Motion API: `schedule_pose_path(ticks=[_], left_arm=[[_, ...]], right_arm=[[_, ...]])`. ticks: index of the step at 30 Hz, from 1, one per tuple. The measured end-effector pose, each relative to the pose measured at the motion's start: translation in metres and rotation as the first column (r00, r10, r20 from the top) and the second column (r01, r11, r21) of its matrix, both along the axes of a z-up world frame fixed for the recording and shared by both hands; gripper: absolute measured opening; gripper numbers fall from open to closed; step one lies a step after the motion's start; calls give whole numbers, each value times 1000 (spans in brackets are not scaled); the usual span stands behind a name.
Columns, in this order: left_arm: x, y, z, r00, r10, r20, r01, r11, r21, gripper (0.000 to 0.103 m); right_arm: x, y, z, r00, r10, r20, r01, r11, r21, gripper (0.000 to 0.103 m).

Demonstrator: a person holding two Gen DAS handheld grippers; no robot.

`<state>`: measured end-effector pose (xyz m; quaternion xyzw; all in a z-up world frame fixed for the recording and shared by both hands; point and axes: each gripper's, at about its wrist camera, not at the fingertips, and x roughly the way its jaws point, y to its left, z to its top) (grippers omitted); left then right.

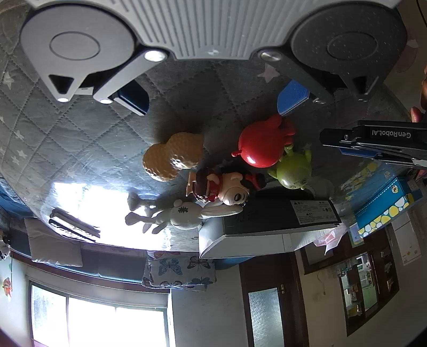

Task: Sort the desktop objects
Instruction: 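Move the left tool toward the red round toy on the table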

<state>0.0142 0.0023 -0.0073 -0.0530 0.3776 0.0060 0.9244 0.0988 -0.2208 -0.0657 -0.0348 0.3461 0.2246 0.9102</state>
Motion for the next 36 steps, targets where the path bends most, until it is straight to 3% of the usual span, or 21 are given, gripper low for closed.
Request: schedule_pose_path(ticks=[36], left_arm=[[21, 3, 1, 999, -36, -37, 35, 999, -27, 44]], right_arm=[[18, 23, -3, 994, 95, -45, -96, 995, -16, 103]])
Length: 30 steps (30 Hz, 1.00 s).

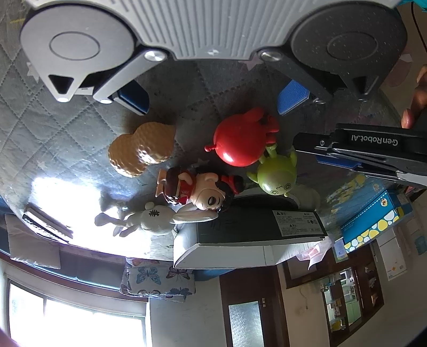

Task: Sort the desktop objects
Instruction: 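Move the left tool toward the red round toy on the table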

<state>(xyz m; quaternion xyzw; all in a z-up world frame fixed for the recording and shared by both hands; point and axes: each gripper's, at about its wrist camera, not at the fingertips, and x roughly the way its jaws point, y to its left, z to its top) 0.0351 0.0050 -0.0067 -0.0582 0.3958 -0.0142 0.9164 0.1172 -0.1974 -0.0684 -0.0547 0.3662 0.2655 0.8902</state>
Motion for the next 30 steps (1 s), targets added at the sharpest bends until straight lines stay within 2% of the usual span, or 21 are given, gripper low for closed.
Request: schedule_pose_path(ticks=[30], left_arm=[[10, -6, 6, 998, -57, -19, 57, 998, -24, 43]], right_arm=[[9, 17, 0, 998, 57, -10, -57, 998, -4, 103]])
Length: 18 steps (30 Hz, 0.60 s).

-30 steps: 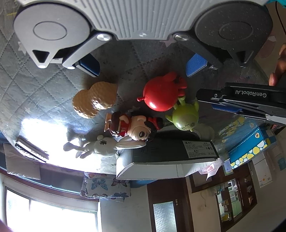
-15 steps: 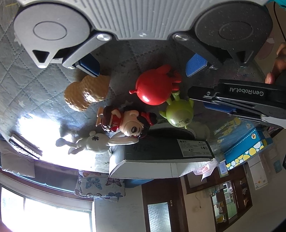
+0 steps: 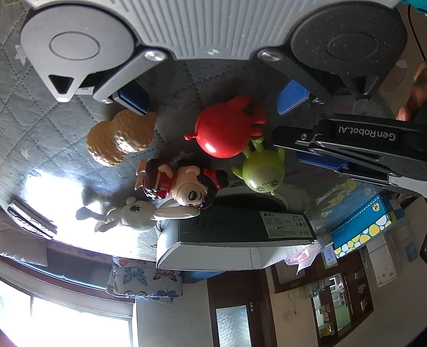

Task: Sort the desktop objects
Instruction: 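Move the left tool toward the red round toy on the table, then close the left gripper on the red round toy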

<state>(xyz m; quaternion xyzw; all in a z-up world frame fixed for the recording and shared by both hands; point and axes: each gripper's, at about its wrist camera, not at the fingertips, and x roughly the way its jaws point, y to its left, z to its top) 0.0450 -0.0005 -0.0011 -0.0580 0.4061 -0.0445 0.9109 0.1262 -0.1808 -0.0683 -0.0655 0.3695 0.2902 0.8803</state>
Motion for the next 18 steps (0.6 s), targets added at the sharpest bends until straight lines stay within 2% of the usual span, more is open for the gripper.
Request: schedule_pose_path(ticks=[7, 18], left_arm=[[1, -6, 4, 999, -43, 3, 43, 999, -4, 43], [8, -14, 7, 989, -147, 5, 147, 989, -11, 43]], right_arm=[[2, 4, -2, 1000, 20, -4, -20, 1000, -4, 102], [7, 7, -4, 999, 41, -21, -40, 999, 9, 91]])
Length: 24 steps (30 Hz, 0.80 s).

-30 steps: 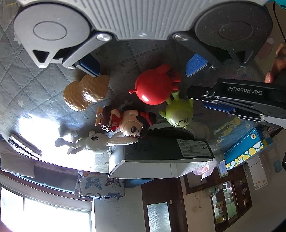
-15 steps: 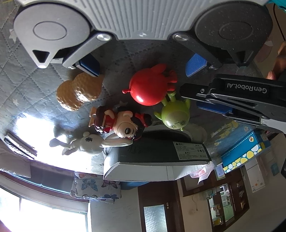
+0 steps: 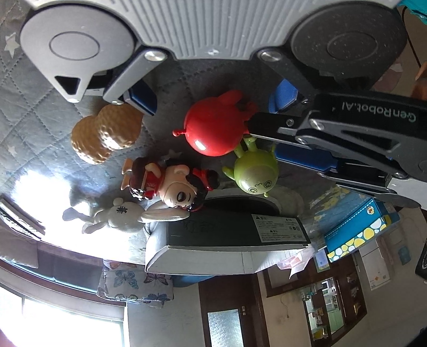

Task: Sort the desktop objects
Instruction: 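Close the left gripper on the red round toy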

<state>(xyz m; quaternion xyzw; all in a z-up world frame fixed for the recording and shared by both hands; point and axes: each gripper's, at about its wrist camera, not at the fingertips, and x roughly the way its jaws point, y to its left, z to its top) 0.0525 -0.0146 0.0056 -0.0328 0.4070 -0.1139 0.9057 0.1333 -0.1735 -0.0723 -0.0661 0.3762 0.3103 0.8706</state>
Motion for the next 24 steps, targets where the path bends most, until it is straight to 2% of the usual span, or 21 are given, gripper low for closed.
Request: schedule_pose_path(ticks=[9, 14, 18, 24], left_arm=[[13, -1, 1, 997, -68, -20, 67, 996, -58, 43], [22, 1, -1, 995, -84, -46, 79, 992, -100, 39], [29, 5, -5, 992, -99, -72, 87, 984, -154, 37], [35, 8, -4, 991, -112, -78, 98, 980, -172, 36]], right_arm=[[5, 3, 0, 1000, 22, -8, -22, 999, 24, 75], [5, 2, 1, 999, 39, -11, -38, 999, 36, 62], [7, 0, 2, 1000, 26, -14, -26, 999, 45, 60], [11, 1, 4, 1000, 19, -12, -19, 999, 39, 59]])
